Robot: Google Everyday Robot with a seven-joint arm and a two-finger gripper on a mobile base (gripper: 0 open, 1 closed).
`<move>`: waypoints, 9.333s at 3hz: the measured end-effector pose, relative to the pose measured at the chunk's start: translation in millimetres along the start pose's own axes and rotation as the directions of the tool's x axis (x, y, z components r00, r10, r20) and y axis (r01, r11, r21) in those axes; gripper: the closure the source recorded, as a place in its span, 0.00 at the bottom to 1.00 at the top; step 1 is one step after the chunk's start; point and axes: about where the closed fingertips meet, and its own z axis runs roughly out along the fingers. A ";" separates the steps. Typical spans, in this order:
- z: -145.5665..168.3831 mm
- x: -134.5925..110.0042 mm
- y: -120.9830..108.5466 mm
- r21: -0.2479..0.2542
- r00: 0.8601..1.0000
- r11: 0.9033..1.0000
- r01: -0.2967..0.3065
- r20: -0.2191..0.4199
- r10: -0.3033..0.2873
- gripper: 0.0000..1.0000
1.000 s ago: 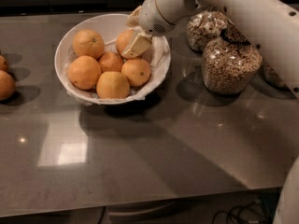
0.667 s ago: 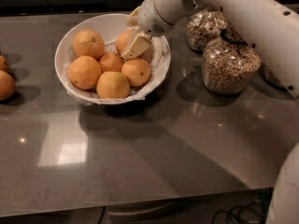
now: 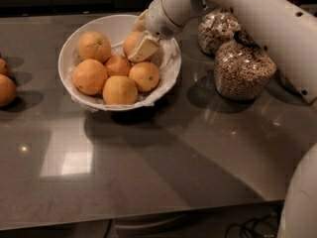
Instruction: Pick orange from white bowl
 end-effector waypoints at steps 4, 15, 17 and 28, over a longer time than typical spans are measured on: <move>1.1 -3.6 0.2 0.001 1.000 1.000 -0.003 -0.004 0.003 0.18; -40.1 -120.7 19.8 0.032 0.971 0.976 0.216 0.096 -0.218 1.00; -40.0 -121.0 20.1 0.032 0.971 0.976 0.216 0.096 -0.218 0.81; -52.5 -48.5 0.7 0.174 0.999 0.985 0.012 -0.044 -0.004 0.37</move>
Offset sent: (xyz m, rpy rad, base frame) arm 0.0187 -0.0368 -0.0904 -0.0841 0.0798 -0.1118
